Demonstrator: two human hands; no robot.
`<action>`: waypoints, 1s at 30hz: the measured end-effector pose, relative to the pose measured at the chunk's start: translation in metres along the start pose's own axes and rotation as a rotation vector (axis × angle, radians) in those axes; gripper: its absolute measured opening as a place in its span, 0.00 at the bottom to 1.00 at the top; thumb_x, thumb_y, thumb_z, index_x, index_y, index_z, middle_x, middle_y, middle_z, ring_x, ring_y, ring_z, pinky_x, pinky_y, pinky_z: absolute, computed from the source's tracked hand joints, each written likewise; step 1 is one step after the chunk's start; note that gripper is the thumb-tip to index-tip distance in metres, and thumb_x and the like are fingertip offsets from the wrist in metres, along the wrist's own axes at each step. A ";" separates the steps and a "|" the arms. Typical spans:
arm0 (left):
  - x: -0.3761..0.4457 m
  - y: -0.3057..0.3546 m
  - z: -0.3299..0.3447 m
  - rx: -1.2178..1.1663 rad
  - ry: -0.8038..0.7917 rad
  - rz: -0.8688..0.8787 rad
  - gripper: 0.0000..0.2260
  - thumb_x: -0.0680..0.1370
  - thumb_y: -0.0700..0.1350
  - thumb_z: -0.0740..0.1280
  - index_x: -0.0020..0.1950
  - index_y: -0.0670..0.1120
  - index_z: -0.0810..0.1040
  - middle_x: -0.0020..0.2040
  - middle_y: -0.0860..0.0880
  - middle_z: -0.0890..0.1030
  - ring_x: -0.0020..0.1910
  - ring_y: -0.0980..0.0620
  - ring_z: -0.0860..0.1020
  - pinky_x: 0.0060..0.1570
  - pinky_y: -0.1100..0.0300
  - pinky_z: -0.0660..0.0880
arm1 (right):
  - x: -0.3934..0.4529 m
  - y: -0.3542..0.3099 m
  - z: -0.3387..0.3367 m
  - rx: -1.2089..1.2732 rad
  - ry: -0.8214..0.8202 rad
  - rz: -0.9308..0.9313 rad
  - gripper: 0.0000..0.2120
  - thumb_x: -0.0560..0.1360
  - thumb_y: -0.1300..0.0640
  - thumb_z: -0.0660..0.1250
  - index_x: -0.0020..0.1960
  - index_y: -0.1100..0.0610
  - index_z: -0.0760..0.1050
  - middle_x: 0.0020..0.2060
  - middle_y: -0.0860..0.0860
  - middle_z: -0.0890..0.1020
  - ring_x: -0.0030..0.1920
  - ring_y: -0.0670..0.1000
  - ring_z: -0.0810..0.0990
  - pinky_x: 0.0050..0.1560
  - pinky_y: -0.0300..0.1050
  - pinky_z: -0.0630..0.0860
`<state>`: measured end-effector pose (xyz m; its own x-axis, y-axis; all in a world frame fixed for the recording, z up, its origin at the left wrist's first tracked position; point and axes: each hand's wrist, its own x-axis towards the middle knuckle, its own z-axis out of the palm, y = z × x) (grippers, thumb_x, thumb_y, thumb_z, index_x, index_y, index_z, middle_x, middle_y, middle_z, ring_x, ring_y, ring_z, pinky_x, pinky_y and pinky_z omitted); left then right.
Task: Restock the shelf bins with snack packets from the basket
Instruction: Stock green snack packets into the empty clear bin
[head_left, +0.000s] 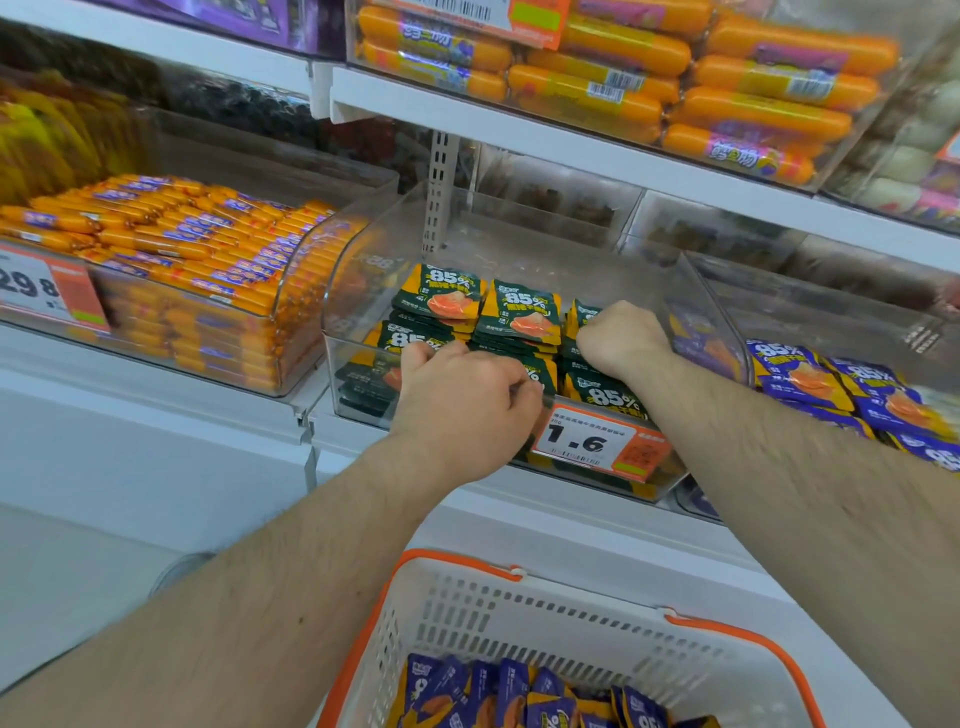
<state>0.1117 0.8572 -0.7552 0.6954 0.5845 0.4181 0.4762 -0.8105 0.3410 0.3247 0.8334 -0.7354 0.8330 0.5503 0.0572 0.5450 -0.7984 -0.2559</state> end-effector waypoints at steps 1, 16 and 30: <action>0.000 0.000 0.000 0.002 -0.002 0.002 0.16 0.81 0.54 0.54 0.40 0.51 0.75 0.38 0.54 0.77 0.46 0.51 0.70 0.53 0.53 0.55 | -0.001 0.000 0.001 0.001 -0.025 -0.005 0.08 0.74 0.55 0.63 0.41 0.59 0.74 0.40 0.55 0.77 0.40 0.55 0.77 0.33 0.42 0.67; -0.002 0.006 0.001 -0.074 0.146 0.108 0.13 0.78 0.53 0.59 0.52 0.53 0.81 0.50 0.55 0.82 0.55 0.50 0.75 0.62 0.53 0.53 | -0.006 0.007 -0.012 0.128 -0.014 0.090 0.09 0.77 0.57 0.62 0.50 0.62 0.75 0.49 0.59 0.81 0.44 0.57 0.77 0.32 0.43 0.67; -0.092 0.046 0.053 -0.003 -0.911 0.380 0.19 0.80 0.49 0.61 0.71 0.53 0.69 0.60 0.52 0.79 0.54 0.52 0.76 0.55 0.55 0.74 | -0.189 0.103 0.060 0.532 0.558 -0.584 0.10 0.67 0.57 0.59 0.30 0.60 0.72 0.28 0.50 0.72 0.30 0.53 0.70 0.31 0.45 0.64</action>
<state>0.0984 0.7647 -0.8227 0.9511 0.0320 -0.3073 0.1352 -0.9374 0.3208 0.2174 0.6620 -0.8309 0.4442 0.5207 0.7291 0.8876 -0.1450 -0.4372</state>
